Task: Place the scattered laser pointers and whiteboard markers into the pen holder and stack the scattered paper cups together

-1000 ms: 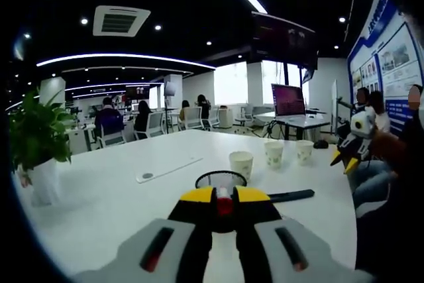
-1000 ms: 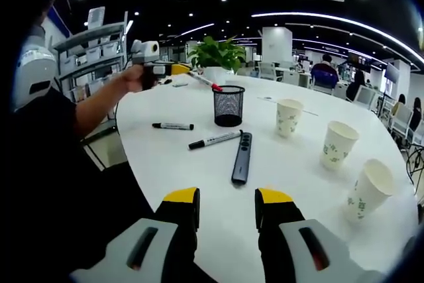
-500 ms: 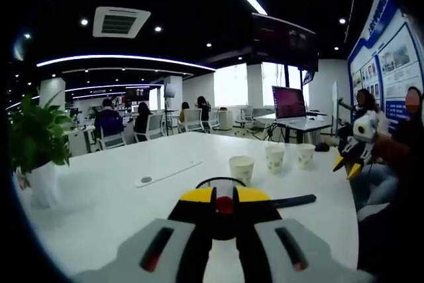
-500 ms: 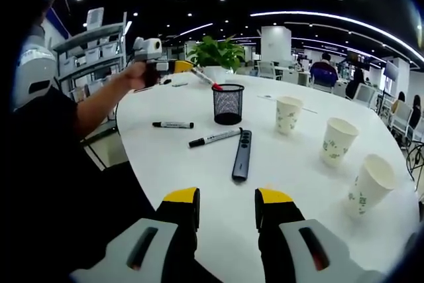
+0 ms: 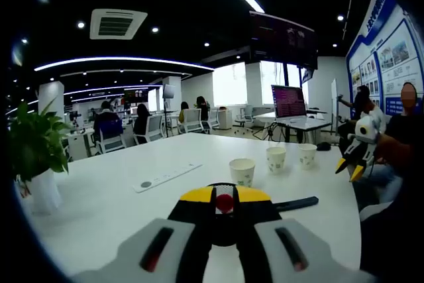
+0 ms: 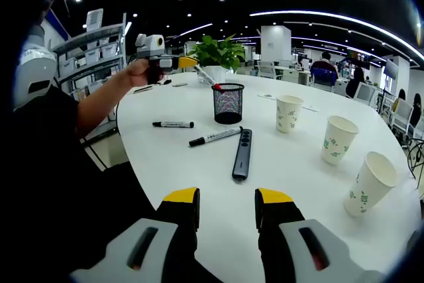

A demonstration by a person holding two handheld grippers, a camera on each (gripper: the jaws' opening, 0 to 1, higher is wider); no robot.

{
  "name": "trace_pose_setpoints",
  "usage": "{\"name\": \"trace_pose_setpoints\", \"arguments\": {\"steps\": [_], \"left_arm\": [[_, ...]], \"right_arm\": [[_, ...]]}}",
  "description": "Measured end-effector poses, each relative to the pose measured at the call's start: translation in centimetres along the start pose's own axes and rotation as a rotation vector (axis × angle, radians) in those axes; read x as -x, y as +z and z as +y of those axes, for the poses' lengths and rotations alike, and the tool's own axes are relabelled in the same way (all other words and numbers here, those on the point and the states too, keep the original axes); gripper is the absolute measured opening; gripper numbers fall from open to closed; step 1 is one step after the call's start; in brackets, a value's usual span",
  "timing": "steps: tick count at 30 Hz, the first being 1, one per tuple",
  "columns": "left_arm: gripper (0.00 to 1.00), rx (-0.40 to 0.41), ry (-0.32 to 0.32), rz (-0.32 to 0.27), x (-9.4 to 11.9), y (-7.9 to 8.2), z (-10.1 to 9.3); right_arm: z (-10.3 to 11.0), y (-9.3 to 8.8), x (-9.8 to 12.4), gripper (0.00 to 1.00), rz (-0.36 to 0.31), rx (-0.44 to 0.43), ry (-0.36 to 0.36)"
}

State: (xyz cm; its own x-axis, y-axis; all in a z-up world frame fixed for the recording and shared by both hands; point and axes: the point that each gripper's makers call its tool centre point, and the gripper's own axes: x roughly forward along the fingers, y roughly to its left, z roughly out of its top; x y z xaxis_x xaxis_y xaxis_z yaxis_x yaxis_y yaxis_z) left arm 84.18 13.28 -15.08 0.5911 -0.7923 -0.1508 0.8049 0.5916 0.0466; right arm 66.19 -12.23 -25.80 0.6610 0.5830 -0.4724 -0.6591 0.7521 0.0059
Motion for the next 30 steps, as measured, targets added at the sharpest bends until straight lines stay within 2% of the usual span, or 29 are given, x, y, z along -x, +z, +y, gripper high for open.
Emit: {"name": "trace_pose_setpoints", "arguments": {"steps": [13,30], "left_arm": [[0.13,0.006,0.009,0.004,-0.61,-0.07,0.18],[0.14,0.024,0.032,0.002,-0.19,-0.05,0.80]], "right_arm": [[-0.10,-0.01,0.16,0.36,0.001,0.003,-0.002],[-0.04,0.11,-0.01,0.36,0.004,0.006,0.003]]}}
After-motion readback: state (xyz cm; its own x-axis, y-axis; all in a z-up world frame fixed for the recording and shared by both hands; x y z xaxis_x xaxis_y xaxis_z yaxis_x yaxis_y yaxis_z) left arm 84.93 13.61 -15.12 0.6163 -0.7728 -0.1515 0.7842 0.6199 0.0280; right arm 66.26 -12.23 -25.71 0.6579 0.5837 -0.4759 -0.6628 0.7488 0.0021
